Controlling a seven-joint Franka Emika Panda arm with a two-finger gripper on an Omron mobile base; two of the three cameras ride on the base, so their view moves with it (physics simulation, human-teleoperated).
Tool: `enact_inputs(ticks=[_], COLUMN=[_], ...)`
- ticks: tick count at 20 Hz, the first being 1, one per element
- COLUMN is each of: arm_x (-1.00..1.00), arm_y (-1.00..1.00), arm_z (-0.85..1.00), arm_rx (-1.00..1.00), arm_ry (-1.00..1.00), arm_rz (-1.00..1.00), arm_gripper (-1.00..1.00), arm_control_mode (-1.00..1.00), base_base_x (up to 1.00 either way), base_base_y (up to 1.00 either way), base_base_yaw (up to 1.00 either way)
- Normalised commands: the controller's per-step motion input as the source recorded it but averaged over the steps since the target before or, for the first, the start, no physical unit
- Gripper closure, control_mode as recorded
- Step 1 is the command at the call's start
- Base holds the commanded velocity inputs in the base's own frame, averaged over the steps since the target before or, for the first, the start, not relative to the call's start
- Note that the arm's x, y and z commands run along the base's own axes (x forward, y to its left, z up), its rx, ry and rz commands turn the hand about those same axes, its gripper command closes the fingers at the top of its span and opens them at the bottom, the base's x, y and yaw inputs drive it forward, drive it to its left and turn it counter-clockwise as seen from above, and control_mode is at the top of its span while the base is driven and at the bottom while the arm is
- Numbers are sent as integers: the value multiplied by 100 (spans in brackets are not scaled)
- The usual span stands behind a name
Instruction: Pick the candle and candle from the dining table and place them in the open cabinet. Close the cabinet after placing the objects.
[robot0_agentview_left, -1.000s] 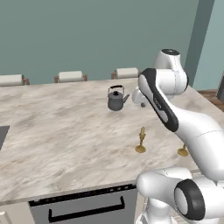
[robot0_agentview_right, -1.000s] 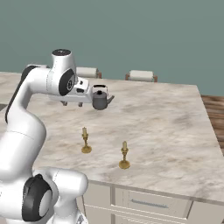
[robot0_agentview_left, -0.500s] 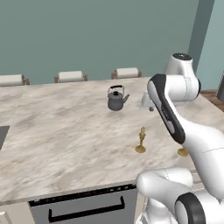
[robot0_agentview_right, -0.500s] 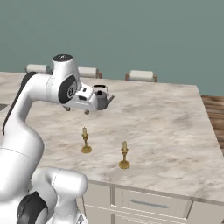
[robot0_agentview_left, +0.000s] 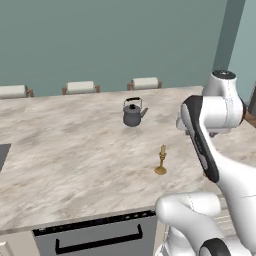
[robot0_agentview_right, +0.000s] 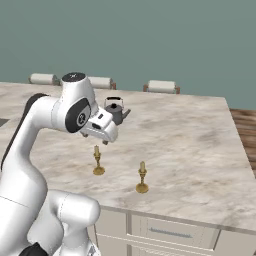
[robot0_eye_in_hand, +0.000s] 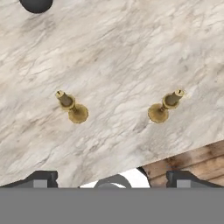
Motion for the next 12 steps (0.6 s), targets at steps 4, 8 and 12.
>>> enact_inputs(ticks=[4, 8, 12], arm_x=[-48, -47, -42], arm_y=[-32, -30, -30], arm_z=[-18, -21, -21], arm_rx=[0, 0, 0], arm_ry=[0, 0, 0], arm_rz=[-20, -20, -19], arm_gripper=[-100, -100, -100], arm_control_mode=[-100, -100, -100], base_base_x=[0, 0, 0], base_base_y=[0, 0, 0], base_base_yaw=[0, 0, 0])
